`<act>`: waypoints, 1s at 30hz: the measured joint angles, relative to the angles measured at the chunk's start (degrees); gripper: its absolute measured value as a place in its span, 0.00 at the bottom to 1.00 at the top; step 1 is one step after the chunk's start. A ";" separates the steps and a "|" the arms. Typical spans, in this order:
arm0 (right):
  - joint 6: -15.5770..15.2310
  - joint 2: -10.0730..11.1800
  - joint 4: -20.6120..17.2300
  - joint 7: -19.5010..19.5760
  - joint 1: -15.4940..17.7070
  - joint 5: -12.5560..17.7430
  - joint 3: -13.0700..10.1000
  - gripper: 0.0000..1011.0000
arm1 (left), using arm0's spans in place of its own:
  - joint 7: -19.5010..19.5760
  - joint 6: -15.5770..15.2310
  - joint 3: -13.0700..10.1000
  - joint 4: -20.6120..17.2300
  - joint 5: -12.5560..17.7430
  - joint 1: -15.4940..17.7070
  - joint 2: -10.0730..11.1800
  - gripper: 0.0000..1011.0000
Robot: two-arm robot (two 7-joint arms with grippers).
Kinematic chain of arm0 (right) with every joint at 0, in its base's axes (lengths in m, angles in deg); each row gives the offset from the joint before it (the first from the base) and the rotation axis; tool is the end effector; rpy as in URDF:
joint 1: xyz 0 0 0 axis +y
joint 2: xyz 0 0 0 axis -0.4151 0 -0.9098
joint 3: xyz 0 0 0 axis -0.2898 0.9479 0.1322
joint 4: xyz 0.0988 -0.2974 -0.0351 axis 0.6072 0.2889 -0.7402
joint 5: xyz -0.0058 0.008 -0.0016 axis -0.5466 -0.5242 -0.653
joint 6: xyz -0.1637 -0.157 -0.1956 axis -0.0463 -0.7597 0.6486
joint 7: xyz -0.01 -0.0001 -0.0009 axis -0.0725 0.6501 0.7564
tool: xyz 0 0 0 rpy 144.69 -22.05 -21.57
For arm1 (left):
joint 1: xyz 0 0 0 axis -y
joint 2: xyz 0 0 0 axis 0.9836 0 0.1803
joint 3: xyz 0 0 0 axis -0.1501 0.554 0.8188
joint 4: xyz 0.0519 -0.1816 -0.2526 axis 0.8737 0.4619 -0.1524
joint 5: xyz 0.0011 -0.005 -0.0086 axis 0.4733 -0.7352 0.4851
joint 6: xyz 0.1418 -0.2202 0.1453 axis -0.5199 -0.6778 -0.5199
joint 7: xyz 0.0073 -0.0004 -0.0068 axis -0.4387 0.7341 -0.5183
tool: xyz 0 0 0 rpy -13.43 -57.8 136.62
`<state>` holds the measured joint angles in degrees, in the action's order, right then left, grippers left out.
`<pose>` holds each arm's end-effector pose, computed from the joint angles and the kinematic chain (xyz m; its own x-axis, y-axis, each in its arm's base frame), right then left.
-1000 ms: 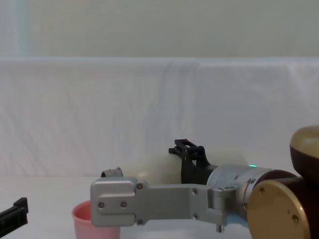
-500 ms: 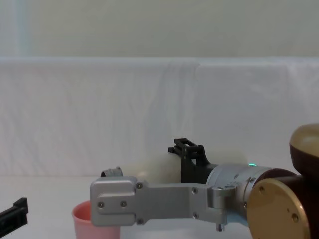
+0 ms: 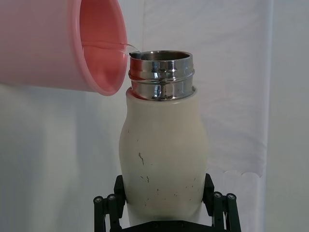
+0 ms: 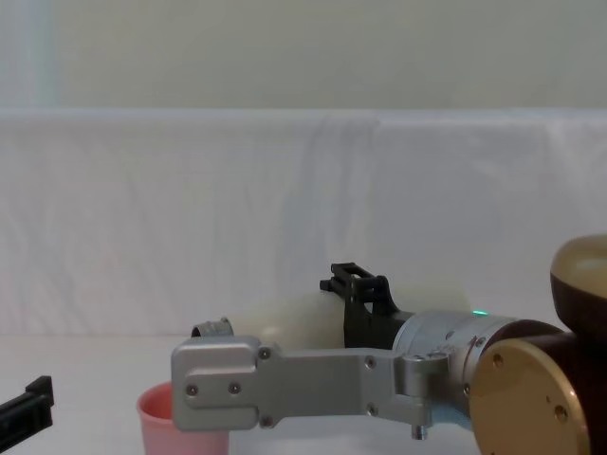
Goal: Grasp the thermos with one hand and pour water into the cup lid.
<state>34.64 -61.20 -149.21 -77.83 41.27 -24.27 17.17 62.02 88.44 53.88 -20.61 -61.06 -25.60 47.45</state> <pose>0.3752 0.1434 -0.2572 0.1554 0.0450 0.9868 0.9144 0.3715 -0.1610 0.2373 0.0444 -0.3089 0.1245 0.9917 -0.0326 -0.9921 0.1240 -0.0176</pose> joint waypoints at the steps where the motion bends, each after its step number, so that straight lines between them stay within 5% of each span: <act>1: 0.00 0.00 0.00 0.00 0.00 0.00 0.00 0.94 | 0.00 0.00 0.00 0.00 0.00 0.00 0.00 0.99; 22: 1.01 -0.14 -1.05 1.96 1.34 2.62 -1.66 0.94 | 0.00 0.00 0.00 0.00 0.00 0.00 0.00 0.99; 30: 2.00 0.18 -4.86 3.57 4.33 6.84 -4.51 0.94 | 0.00 0.00 0.00 0.00 0.00 0.00 0.00 0.99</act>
<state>36.64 -61.01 -154.07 -74.26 45.59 -17.43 12.66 62.02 88.44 53.88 -20.61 -61.06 -25.60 47.45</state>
